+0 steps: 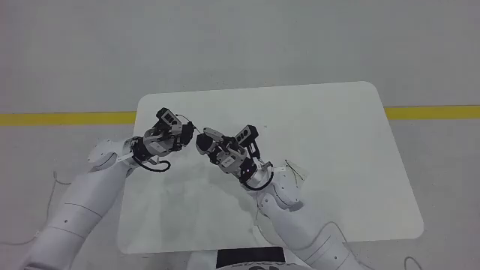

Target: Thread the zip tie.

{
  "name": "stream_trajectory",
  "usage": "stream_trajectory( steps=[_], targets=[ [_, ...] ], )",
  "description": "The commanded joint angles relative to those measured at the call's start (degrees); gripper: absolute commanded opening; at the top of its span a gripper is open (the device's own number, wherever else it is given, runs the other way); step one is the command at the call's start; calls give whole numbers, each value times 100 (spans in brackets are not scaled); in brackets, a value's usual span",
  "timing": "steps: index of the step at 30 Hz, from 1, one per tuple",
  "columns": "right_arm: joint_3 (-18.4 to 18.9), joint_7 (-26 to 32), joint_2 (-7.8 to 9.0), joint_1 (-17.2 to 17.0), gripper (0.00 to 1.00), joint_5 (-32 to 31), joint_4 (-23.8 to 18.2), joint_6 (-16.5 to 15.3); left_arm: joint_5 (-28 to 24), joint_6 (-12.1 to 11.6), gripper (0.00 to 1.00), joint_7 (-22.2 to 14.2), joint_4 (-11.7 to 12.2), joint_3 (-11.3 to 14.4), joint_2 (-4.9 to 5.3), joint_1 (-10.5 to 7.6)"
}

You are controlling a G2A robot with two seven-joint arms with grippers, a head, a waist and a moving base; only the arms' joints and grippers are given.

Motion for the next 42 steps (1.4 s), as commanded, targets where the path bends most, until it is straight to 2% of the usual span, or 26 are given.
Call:
stream_trajectory(
  steps=[1,18,26,42],
  targets=[
    [-13,-13,-6,16,19,-14,22,-28,0,0,0,0,0,0,0,0],
    [-55,-37,-39,89,11,-81,169,-206,0,0,0,0,0,0,0,0],
    [-42,-32,-39,76,0,-104,188,-226,0,0,0,0,0,0,0,0],
    [69,-38,-10,17,0,-207,147,-198,0,0,0,0,0,0,0,0]
  ],
)
